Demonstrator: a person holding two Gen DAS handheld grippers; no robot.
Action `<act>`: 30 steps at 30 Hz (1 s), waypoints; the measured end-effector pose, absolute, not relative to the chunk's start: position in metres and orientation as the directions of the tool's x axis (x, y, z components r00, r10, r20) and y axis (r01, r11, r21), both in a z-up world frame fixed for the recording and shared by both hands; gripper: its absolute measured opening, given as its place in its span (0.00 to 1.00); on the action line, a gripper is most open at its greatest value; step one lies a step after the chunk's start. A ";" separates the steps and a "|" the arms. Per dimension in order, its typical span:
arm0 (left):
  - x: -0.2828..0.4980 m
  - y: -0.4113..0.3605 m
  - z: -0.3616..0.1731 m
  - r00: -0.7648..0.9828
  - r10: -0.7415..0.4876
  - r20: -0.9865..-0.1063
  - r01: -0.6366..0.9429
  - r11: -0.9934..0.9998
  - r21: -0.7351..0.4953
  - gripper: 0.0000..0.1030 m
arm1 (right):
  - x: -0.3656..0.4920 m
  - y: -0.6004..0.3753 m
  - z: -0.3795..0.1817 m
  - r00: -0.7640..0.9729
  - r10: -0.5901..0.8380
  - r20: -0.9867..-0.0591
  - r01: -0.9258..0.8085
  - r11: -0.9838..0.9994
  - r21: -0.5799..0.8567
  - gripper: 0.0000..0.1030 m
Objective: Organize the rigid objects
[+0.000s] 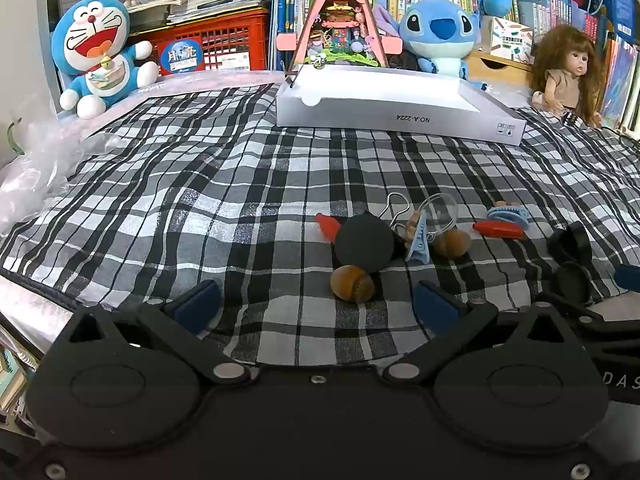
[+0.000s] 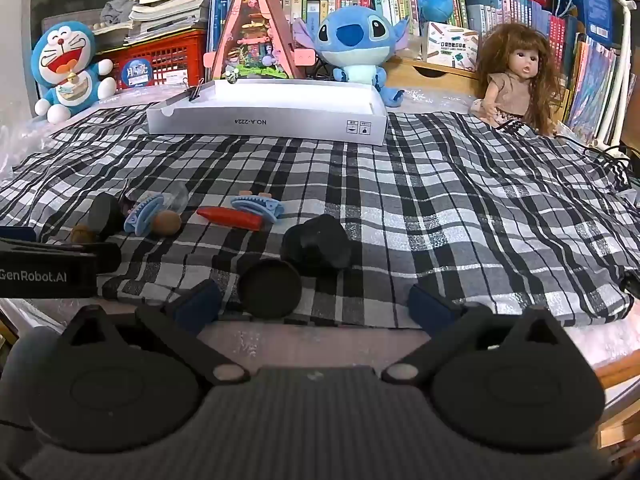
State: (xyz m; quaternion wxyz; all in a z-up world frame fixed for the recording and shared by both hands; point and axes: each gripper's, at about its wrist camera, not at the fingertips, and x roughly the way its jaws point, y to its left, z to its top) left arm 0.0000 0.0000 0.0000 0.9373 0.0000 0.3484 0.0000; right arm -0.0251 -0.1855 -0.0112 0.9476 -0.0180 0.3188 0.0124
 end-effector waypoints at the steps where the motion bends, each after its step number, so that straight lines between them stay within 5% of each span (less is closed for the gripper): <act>1: 0.000 0.000 0.000 0.758 0.000 -0.653 0.000 1.000 0.000 1.00 | -0.025 -0.185 -0.011 0.796 0.011 -0.605 -0.035 0.999 -0.028 1.00; 30: 0.000 0.000 0.000 0.755 0.000 -0.656 0.000 1.000 0.001 1.00 | -0.025 -0.185 -0.012 0.795 0.009 -0.607 -0.035 0.999 -0.031 1.00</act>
